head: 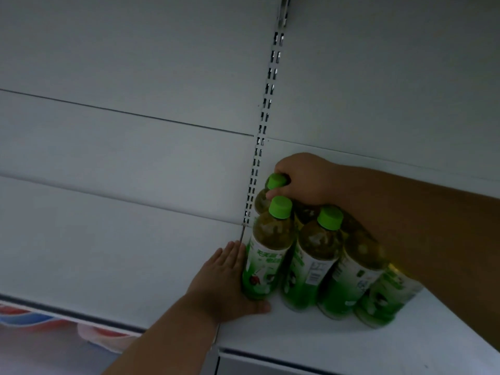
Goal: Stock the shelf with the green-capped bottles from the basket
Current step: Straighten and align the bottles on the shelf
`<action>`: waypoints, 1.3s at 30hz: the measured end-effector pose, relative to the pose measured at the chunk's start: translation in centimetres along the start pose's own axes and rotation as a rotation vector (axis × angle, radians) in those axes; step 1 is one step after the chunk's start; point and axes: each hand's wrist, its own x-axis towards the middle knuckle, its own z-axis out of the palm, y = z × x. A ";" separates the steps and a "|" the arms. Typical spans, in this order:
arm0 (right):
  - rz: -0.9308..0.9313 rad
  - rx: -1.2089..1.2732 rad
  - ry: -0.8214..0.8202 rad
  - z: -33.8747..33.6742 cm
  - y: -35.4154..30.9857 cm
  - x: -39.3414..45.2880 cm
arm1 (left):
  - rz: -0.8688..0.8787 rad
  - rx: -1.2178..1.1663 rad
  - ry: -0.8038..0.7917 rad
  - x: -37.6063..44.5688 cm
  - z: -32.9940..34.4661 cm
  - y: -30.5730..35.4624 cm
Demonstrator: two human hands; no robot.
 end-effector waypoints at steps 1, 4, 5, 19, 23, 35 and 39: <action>-0.001 -0.021 -0.004 -0.1 0.1 -0.1 | -0.001 0.007 -0.003 0.0 0.0 0.0; -0.006 -0.051 -0.004 -0.5 0.2 -0.3 | -0.006 0.010 0.000 0.1 0.1 0.1; -0.008 -0.056 -0.002 -0.6 0.2 -0.3 | -0.007 0.010 0.002 0.1 0.1 0.2; 0.067 0.052 0.057 -0.9 -0.5 -1.8 | -0.004 -0.008 0.003 -0.4 -0.4 0.4; -0.076 0.147 0.175 -2.1 -2.3 -5.1 | 0.000 -0.002 0.007 -0.4 -0.4 0.4; -0.131 -0.107 -0.149 -1.8 -3.6 -5.2 | 0.005 0.035 -0.006 -0.6 -0.6 0.5; -0.107 -0.012 -0.125 -1.5 -3.1 -5.6 | 0.002 0.049 -0.014 -0.7 -0.8 0.6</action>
